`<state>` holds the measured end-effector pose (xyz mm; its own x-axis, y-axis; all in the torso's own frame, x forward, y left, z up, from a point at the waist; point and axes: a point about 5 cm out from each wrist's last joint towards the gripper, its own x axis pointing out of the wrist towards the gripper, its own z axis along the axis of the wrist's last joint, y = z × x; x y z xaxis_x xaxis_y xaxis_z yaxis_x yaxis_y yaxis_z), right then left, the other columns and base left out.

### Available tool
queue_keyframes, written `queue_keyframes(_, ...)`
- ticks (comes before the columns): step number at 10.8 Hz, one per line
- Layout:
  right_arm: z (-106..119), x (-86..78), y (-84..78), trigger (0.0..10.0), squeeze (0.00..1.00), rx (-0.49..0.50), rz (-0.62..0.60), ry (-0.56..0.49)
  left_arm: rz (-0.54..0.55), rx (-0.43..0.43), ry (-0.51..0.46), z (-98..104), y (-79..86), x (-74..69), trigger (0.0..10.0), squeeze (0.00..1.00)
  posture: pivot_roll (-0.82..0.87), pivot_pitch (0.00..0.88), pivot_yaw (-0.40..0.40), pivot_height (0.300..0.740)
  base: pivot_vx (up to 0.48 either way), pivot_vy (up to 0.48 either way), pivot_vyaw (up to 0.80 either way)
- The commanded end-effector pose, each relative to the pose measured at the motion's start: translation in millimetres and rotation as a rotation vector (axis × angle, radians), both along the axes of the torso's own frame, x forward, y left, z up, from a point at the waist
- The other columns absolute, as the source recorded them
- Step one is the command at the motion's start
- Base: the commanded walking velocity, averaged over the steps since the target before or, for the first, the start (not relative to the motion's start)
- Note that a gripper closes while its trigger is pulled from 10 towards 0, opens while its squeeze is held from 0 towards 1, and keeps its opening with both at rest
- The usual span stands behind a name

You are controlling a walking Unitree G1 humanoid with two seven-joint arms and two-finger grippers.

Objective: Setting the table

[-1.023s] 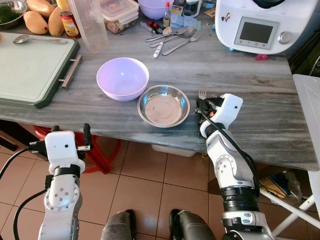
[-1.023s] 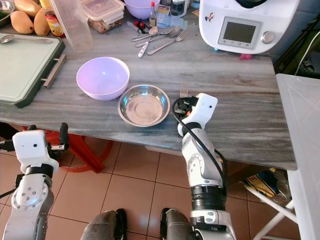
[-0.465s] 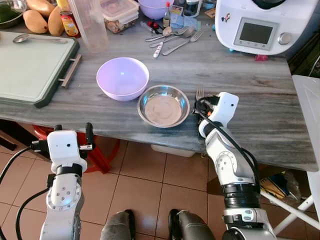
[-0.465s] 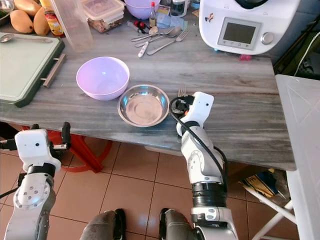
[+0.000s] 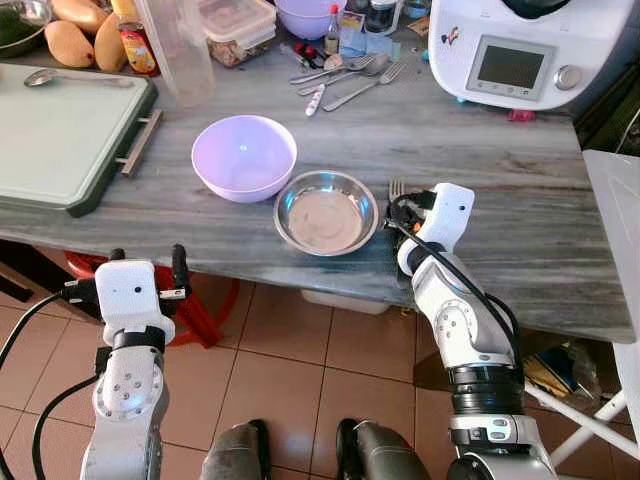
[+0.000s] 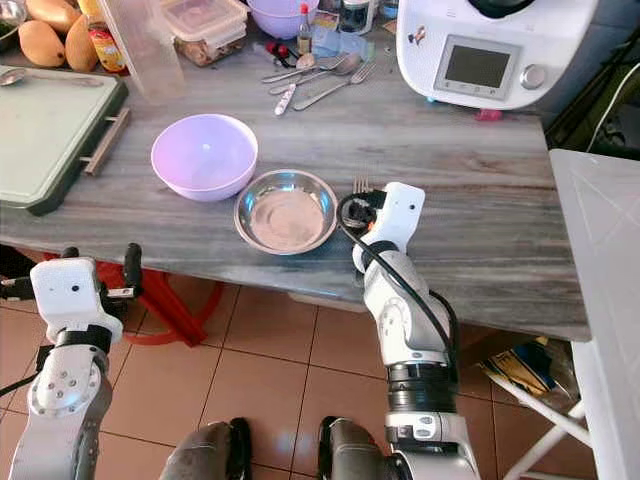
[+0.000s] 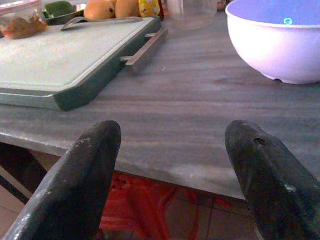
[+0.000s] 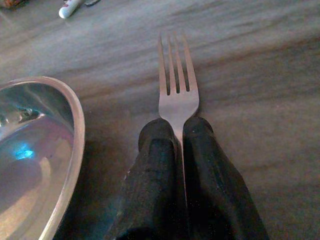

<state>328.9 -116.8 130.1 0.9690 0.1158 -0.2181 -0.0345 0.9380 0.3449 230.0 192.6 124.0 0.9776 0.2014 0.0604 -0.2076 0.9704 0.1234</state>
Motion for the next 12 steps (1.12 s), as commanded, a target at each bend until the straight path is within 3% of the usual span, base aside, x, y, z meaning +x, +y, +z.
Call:
queue_keyframes(1,-41.1,-15.7,5.3,10.0,0.00,-0.004,0.032,0.207,-0.008,-0.004,0.016,-2.5,-1.2,-0.2,10.0,0.00,0.04,0.215,-0.013,0.740,0.000,0.000,0.00)
queue_keyframes(9,-41.6,-24.6,11.9,10.0,0.00,0.039,0.038,0.255,-0.017,-0.007,0.018,-3.5,-3.3,0.8,10.0,0.00,0.04,0.213,-0.014,0.740,0.000,0.000,0.00)
queue_keyframes(10,-43.3,-26.0,11.5,10.0,0.09,0.031,0.041,0.264,-0.017,-0.007,0.018,-3.5,-3.6,1.2,10.0,0.00,0.04,0.213,-0.015,0.740,0.000,0.000,0.00)
queue_keyframes(11,-43.4,-26.1,10.8,10.0,0.47,0.023,0.041,0.265,-0.017,-0.008,0.018,-3.5,-3.6,1.2,10.0,0.00,0.04,0.213,-0.015,0.740,0.000,0.000,0.00)
queue_keyframes(12,-44.1,-25.7,6.5,10.0,0.76,-0.008,0.033,0.266,-0.015,-0.008,0.019,-3.9,-3.8,1.2,10.0,0.00,0.04,0.212,-0.016,0.740,0.000,0.000,0.00)
